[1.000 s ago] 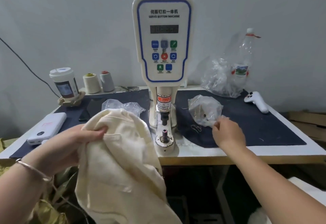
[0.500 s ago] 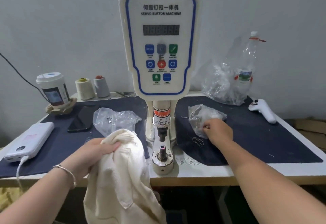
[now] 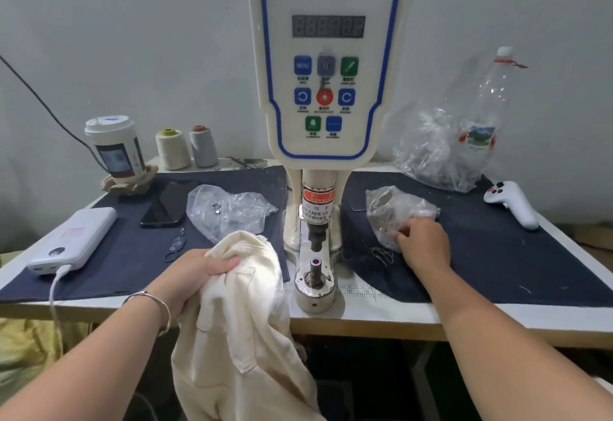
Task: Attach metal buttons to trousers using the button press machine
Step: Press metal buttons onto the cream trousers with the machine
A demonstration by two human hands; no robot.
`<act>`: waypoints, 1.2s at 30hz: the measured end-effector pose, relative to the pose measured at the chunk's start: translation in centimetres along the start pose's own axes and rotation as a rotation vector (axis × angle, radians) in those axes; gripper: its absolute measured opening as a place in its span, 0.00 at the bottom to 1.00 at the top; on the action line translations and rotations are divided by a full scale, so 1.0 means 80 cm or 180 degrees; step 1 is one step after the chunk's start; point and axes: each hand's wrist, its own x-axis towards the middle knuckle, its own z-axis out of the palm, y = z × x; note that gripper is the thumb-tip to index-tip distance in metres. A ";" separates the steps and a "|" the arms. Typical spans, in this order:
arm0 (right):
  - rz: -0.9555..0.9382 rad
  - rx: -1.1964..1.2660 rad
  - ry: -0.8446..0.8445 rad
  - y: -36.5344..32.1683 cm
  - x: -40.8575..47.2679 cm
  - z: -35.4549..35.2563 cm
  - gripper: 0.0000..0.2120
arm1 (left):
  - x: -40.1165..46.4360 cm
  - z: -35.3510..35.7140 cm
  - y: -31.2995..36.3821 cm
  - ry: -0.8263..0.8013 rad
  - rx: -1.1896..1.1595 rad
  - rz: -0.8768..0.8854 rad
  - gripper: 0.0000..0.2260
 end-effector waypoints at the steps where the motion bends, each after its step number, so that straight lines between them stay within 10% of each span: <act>1: -0.0006 0.0041 0.0009 0.001 0.000 0.000 0.06 | 0.001 0.000 0.000 0.0010 0.0006 0.0021 0.04; 27: -0.0137 0.0422 0.0504 0.007 -0.006 -0.002 0.05 | -0.003 0.010 0.002 0.0293 -0.0025 0.0082 0.07; 36: 0.0511 0.3808 0.0342 -0.012 -0.071 -0.041 0.04 | -0.001 0.011 0.001 0.0248 -0.0016 0.0064 0.05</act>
